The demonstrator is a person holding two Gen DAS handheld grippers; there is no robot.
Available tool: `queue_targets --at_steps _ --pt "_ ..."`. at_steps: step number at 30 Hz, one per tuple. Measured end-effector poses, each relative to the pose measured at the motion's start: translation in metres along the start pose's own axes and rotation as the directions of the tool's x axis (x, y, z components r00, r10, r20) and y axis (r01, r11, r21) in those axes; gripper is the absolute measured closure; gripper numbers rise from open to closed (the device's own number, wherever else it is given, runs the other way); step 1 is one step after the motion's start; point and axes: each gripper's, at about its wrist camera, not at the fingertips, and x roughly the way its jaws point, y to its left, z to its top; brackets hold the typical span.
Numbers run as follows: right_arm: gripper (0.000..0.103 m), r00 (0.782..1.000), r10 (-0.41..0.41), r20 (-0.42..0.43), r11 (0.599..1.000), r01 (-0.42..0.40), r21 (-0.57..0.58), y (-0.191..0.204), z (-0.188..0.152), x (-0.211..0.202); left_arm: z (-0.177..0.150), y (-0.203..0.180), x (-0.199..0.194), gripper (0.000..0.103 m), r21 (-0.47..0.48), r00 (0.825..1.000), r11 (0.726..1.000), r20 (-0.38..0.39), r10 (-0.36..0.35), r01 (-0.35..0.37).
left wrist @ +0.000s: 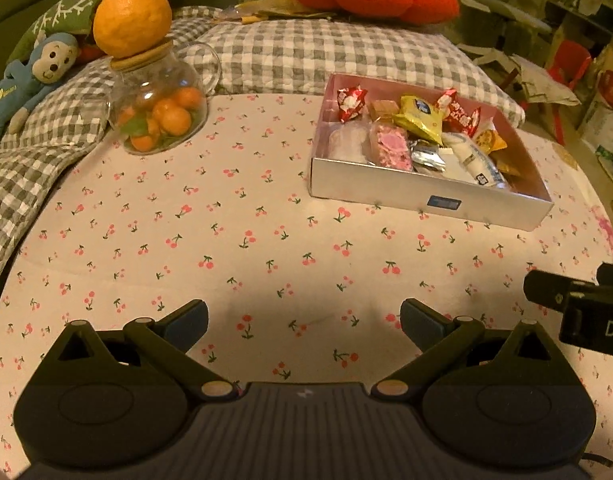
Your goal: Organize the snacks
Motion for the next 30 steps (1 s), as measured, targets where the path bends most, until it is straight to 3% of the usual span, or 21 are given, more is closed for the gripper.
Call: queue_targets --at_steps 30 --pt "0.011 1.000 0.004 -0.005 1.000 -0.004 0.004 0.0042 -0.0015 -0.0031 -0.0010 -0.0032 -0.0069 0.001 0.010 1.000 1.000 0.009 0.005 -0.005"
